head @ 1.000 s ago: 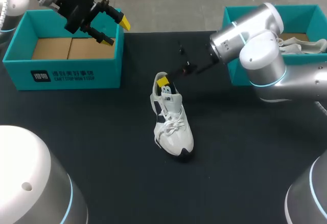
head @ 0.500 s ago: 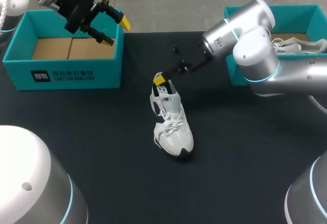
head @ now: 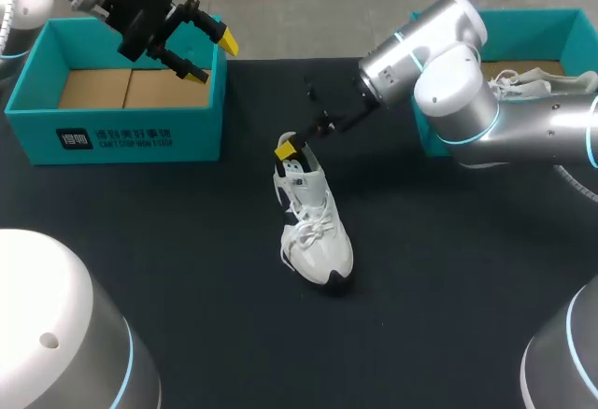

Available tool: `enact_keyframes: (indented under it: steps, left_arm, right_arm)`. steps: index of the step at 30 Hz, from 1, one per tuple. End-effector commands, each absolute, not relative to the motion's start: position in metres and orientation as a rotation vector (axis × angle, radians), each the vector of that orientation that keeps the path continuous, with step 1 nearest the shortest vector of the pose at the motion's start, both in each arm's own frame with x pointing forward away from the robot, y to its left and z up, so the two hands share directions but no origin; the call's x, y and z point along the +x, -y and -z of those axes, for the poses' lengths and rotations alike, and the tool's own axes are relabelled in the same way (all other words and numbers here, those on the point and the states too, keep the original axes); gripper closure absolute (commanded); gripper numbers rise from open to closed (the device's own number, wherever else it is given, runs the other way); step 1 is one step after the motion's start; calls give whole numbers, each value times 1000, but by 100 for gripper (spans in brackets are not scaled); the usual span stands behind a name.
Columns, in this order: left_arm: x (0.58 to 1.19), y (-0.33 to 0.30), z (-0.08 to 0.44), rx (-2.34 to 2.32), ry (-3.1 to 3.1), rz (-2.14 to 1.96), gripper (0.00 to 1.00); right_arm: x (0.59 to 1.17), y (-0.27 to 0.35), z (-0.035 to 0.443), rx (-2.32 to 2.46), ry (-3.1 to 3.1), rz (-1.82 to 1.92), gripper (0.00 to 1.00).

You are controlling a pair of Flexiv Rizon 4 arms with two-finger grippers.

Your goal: Take the shoe out of the shoebox, open the shoe tongue, remove and reinsert the insole, then place the shoe into the shoebox

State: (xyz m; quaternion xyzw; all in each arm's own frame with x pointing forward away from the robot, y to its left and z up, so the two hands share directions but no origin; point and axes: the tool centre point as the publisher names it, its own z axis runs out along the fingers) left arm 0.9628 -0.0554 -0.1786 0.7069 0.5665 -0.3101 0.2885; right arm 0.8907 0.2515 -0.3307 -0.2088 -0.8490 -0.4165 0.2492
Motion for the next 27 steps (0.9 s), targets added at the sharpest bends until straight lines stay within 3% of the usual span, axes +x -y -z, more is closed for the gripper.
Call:
enact_keyframes:
  steps: [1,9,13,18,20,23,24,25,27]
  left_arm:
    - [962,55,179,1889,-1513,825,0]
    - [962,55,179,1889,-1513,825,0]
    - [962,55,179,1889,-1513,825,0]
    - [962,55,179,1889,-1513,825,0]
    - [962,55,179,1889,-1513,825,0]
    - [962,55,179,1889,-1513,825,0]
    - [962,55,179,1889,-1513,825,0]
    - [962,55,179,1889,-1513,825,0]
    - [962,55,179,1889,-1513,825,0]
  right_arm:
    - [890,-250,325,-570,2326,1130,65]
    - [887,-250,311,-552,2365,1144,51]
    - [890,-249,303,-546,2385,1166,38]
    - [891,-249,296,-560,2402,1189,38]
    - [890,-246,294,-636,2384,1205,45]
    - [890,-242,291,-781,2338,1239,66]
    - [890,-242,290,-817,2359,1206,78]
    - [890,-242,290,-846,2376,1177,99]
    - [891,-241,290,-917,2421,1088,100]
